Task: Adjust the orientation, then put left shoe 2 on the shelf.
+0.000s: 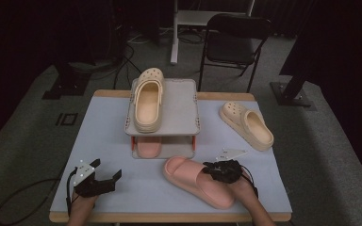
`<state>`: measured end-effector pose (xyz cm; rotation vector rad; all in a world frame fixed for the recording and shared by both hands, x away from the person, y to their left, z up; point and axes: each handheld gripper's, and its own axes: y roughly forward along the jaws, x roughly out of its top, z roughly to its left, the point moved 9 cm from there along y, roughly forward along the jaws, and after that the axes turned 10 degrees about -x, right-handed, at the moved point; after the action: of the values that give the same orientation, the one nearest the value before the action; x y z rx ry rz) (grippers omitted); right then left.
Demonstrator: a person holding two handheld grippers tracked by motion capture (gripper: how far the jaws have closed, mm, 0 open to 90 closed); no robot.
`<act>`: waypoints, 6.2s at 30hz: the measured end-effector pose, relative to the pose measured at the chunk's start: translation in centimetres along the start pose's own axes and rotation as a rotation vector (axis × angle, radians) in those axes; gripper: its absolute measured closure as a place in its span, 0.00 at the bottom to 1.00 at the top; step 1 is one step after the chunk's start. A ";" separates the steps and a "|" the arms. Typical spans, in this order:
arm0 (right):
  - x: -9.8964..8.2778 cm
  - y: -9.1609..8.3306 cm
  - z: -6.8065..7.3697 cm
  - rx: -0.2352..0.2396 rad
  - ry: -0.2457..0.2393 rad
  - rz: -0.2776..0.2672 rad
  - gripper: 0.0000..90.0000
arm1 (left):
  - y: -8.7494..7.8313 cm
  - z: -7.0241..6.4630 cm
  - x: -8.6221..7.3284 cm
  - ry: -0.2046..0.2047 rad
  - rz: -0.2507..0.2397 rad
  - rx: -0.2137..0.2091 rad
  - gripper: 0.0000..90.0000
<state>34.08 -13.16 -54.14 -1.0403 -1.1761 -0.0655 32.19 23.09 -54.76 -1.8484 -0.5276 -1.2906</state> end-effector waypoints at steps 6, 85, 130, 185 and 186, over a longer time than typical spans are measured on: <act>0.7 -0.4 -0.2 -0.020 0.015 -0.019 0.90 | 0.1 -0.1 0.0 0.004 0.004 -0.002 0.02; 2.7 4.1 3.5 -0.216 0.277 0.049 0.69 | 2.0 -1.0 0.9 0.036 0.008 -0.047 0.02; 5.9 4.6 1.4 -0.369 0.451 -0.136 0.60 | 1.9 -0.9 0.8 0.035 0.008 -0.049 0.02; -2.7 0.0 10.1 -0.124 0.266 0.020 1.00 | 1.8 -0.7 0.8 0.034 0.010 -0.035 0.02; -2.8 0.0 10.3 -0.121 0.257 0.022 1.00 | 1.7 -0.7 0.8 0.032 0.009 -0.036 0.02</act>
<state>25.40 -7.32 -56.29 -1.1146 -0.9361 -0.2488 33.31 21.39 -54.59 -1.8546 -0.4815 -1.3301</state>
